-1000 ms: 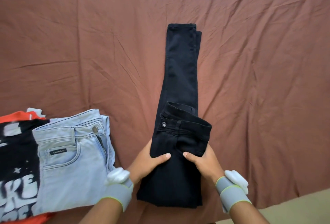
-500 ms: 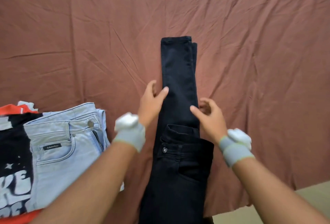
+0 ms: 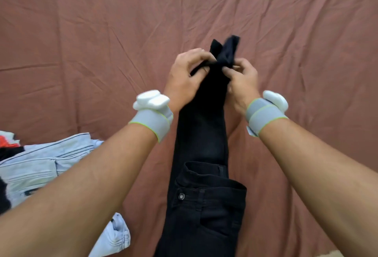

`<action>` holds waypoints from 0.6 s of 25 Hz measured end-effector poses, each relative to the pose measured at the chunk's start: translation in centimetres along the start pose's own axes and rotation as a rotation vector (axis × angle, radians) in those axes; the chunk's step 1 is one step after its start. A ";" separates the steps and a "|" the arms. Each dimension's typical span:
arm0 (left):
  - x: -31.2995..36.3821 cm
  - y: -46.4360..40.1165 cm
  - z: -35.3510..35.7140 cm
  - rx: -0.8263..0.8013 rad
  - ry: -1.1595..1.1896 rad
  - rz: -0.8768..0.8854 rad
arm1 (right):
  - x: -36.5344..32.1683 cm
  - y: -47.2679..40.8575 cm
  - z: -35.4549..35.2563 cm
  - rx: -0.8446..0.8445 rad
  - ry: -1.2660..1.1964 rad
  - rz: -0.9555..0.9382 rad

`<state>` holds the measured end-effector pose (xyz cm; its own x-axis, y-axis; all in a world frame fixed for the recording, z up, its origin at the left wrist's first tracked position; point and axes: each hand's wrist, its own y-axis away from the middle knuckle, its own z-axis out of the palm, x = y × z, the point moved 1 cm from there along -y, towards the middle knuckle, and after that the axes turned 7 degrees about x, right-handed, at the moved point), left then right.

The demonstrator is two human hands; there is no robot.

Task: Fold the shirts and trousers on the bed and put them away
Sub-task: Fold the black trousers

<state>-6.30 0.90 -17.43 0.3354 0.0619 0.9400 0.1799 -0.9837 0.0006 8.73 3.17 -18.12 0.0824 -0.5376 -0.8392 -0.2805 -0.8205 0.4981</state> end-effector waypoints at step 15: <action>-4.2 -5.0 -0.5 0.055 -0.105 -0.455 | -1.4 -1.9 2.1 0.015 0.571 0.061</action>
<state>-9.06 5.46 -21.23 0.3022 0.5048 0.8086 0.3780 -0.8422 0.3844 7.17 5.90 -18.30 0.5680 -0.6072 -0.5556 -0.3142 -0.7839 0.5355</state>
